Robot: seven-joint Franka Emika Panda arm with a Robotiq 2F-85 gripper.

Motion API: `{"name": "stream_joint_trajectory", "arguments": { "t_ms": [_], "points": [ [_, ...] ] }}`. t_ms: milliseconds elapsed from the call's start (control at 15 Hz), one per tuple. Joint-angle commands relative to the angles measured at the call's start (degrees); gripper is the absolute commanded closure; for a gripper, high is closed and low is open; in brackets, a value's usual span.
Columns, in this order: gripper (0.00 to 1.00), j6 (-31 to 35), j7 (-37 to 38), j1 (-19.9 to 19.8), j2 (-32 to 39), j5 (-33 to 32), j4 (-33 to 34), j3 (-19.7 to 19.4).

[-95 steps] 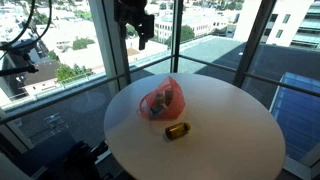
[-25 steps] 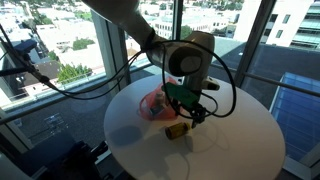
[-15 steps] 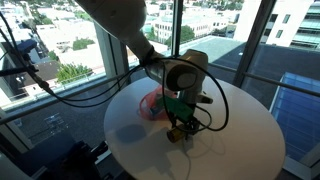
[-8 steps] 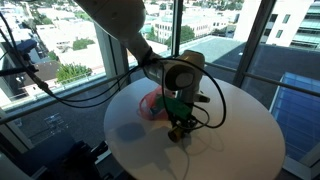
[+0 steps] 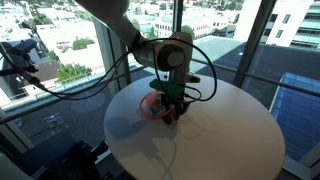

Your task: Put the bottle with a yellow lid in the plastic bag

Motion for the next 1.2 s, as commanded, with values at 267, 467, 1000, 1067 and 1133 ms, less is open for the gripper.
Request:
{"name": "stream_joint_trajectory", "arguments": {
  "t_ms": [267,467,1000,1067,1133],
  "points": [
    [0.71,-5.16,-1.27,1.48,-6.18,0.29,-0.52,4.23],
    [0.71,-6.39,-2.61,1.82,-7.62,0.74,-0.81,5.82],
    [0.71,-9.16,-5.31,0.94,-3.78,3.64,2.60,6.65],
    [0.71,-9.38,-4.97,0.75,-3.08,4.73,3.05,6.66],
    [0.71,-9.44,-4.59,0.61,-2.38,5.57,3.50,6.65]
  ]
}}
